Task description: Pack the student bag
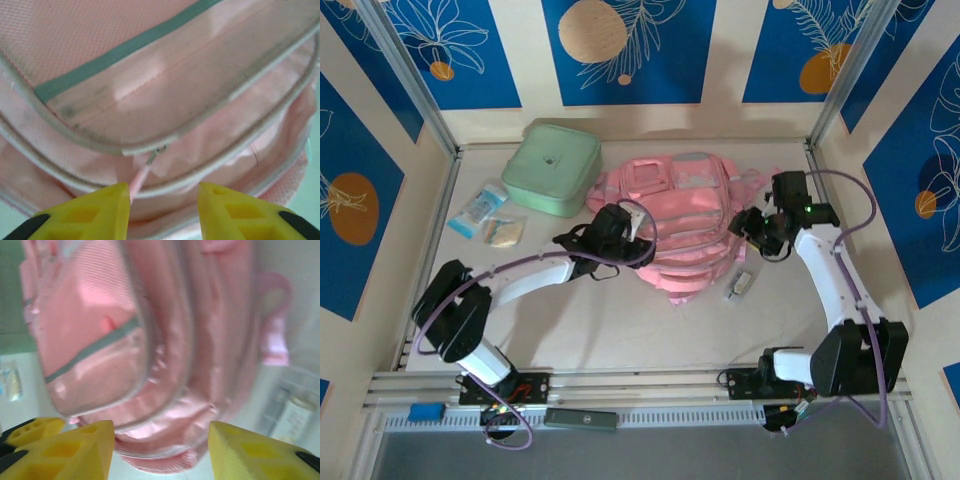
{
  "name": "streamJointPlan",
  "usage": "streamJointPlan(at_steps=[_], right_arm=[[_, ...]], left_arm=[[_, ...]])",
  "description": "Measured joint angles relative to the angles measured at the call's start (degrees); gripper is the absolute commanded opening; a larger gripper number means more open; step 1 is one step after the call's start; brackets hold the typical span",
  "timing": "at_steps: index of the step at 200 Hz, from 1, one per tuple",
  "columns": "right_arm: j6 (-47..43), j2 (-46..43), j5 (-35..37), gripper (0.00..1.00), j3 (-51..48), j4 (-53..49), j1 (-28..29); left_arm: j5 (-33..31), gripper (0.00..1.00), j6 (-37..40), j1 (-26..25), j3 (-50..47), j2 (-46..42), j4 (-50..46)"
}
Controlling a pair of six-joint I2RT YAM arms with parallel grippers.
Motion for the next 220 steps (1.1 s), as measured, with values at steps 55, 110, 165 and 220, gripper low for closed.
streamJointPlan(at_steps=[55, 110, 165, 220], right_arm=[[9.5, -6.7, 6.2, 0.69, -16.3, -1.6, 6.8], [10.8, -1.0, 4.5, 0.72, -22.3, 5.9, 5.9], [9.2, 4.0, 3.6, 0.73, -22.6, 11.1, 3.2], [9.1, 8.7, 5.4, 0.69, -22.3, 11.1, 3.7]], left_arm=[[0.8, 0.48, -8.1, -3.0, -5.0, -3.7, 5.5], [0.4, 0.49, -11.9, -4.1, -6.3, -2.1, 11.3], [-0.4, 0.51, -12.6, -4.1, -6.3, -1.2, 12.1], [-0.6, 0.54, -13.6, -4.1, -6.3, -0.1, 12.1]])
